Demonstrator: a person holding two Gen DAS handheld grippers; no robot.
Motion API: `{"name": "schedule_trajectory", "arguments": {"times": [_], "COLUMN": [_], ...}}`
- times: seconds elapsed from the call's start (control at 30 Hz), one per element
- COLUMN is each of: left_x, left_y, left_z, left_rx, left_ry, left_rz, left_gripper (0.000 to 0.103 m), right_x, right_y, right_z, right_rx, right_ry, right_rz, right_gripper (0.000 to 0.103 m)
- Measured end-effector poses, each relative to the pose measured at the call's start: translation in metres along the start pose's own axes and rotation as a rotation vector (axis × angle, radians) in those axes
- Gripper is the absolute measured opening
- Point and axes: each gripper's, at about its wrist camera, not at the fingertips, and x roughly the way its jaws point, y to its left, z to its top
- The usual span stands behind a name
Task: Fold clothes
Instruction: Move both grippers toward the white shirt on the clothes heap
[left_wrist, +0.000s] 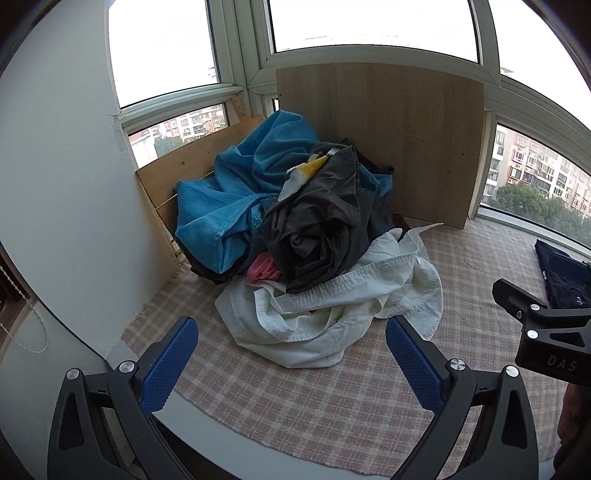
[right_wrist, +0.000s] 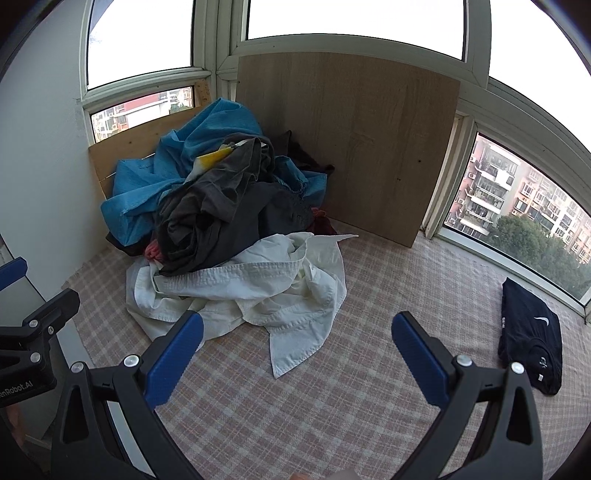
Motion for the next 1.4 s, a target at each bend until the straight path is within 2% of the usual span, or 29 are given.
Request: {"name": "schedule_trajectory", "arguments": {"times": [0.3, 0.67, 0.83, 1.03, 1.17, 1.4], "left_x": [0.017, 0.035, 0.043, 0.052, 0.067, 0.116], "left_y": [0.04, 0.072, 0.085, 0.1, 0.113, 0.108], "left_z": [0.013, 0.033, 0.042, 0.053, 0.052, 0.038], "left_rx": [-0.022, -0.034, -0.037, -0.04, -0.061, -0.049], "left_ry": [-0.005, -0.036, -0.058, -0.083, -0.081, 0.004], "left_rz": [0.042, 0.054, 0.059, 0.066, 0.023, -0.034], "left_gripper": [0.102, 0.102, 0.102, 0.102, 0.102, 0.102], "right_x": [0.02, 0.032, 0.052, 0.095, 0.115, 0.134], "right_y": [0.034, 0.047, 0.023, -0.021, -0.038, -0.046], "right_z": [0.022, 0.042, 0.054, 0.06, 0.051, 0.038], "right_rx": [-0.043, -0.049, -0.019, 0.095, 0.149, 0.159], "right_ry": [-0.008, -0.047, -0.097, 0.01, 0.04, 0.048], "right_rz": [0.006, 0.026, 0.137, 0.171, 0.152, 0.116], "right_gripper": [0.103, 0.103, 0.103, 0.103, 0.103, 0.103]}}
